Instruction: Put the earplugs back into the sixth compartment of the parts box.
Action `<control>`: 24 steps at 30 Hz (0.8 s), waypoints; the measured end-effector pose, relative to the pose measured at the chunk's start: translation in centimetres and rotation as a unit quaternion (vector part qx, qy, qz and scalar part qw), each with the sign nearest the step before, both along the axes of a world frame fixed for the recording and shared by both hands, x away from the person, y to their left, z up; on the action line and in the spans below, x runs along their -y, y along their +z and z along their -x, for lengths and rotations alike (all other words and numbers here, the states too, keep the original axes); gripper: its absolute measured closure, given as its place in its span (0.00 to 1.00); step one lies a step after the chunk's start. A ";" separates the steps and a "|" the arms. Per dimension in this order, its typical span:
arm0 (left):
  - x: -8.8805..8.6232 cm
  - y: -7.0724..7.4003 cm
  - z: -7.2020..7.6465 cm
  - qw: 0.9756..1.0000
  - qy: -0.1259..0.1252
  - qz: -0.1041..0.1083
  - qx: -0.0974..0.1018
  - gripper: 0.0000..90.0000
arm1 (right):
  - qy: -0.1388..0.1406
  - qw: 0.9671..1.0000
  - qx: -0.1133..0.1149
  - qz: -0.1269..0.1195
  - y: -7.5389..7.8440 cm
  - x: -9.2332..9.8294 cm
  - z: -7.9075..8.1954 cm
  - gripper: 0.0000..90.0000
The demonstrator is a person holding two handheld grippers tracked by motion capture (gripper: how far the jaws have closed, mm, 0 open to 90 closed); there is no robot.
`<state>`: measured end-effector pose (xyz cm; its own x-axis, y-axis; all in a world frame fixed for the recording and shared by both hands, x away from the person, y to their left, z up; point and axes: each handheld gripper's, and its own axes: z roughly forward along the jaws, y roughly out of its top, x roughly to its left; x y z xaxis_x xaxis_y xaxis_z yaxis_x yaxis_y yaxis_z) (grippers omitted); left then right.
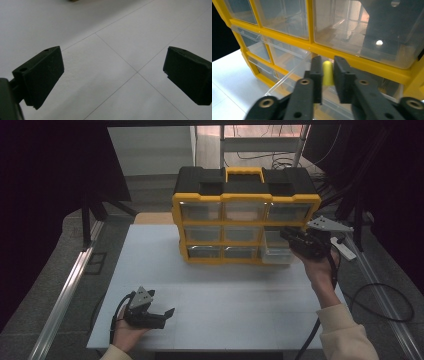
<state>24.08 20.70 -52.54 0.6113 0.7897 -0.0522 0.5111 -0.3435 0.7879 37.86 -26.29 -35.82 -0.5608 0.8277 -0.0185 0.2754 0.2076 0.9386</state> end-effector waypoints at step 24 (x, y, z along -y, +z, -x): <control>0.0 0.1 0.1 1.000 0.001 0.003 0.005 0.03 | 0.075 0.997 0.033 -0.016 -1.4 -1.5 5.2 0.28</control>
<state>24.01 20.73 -52.47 0.6099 0.7908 -0.0521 0.5047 -0.3369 0.7948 32.66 -24.78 -37.19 -0.6762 0.7360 -0.0339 0.1810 0.2106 0.9607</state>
